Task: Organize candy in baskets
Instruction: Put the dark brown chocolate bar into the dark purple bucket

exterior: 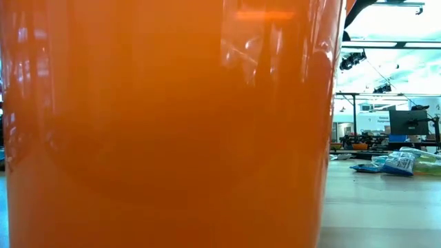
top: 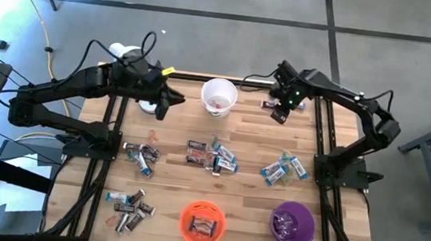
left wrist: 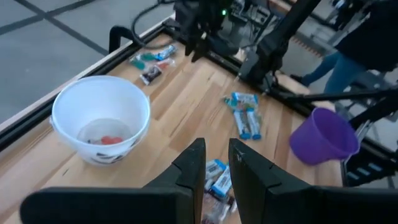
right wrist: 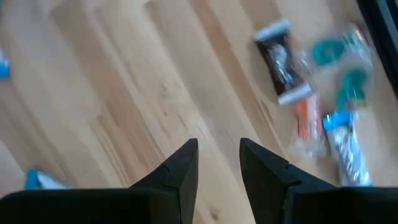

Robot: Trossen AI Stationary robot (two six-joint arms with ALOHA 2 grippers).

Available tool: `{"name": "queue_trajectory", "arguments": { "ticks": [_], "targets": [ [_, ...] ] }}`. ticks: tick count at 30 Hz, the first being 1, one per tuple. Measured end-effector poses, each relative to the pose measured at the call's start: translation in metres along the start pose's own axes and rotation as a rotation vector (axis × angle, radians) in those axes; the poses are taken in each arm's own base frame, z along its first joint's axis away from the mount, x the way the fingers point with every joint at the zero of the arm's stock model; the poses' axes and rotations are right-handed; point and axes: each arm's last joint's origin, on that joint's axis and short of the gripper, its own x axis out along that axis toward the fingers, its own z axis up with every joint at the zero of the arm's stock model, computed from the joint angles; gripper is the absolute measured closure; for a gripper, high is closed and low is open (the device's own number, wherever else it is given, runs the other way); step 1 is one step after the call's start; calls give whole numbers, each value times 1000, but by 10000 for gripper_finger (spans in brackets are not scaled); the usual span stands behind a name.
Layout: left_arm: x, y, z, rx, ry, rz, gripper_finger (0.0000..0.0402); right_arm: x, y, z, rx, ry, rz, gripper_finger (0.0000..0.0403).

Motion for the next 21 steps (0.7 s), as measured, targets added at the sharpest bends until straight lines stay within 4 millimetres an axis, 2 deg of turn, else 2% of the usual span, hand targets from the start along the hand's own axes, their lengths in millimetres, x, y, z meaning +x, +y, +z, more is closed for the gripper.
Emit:
{"name": "queue_trajectory", "arguments": {
  "ticks": [4,9,15,21],
  "targets": [
    [0,-2,4,1,-43,-17,346,0,3,2,-197,-5,-4,293],
    [-1,-6,12,17,-114,-80,346,0,4,5,-356,-32,-19,293],
    [-2,-8,17,41,-166,-103,346,11,-2,10,-337,7,-104,293],
    [1,-9,17,45,-155,-140,346,26,-2,12,-322,69,-75,293]
  ]
}}
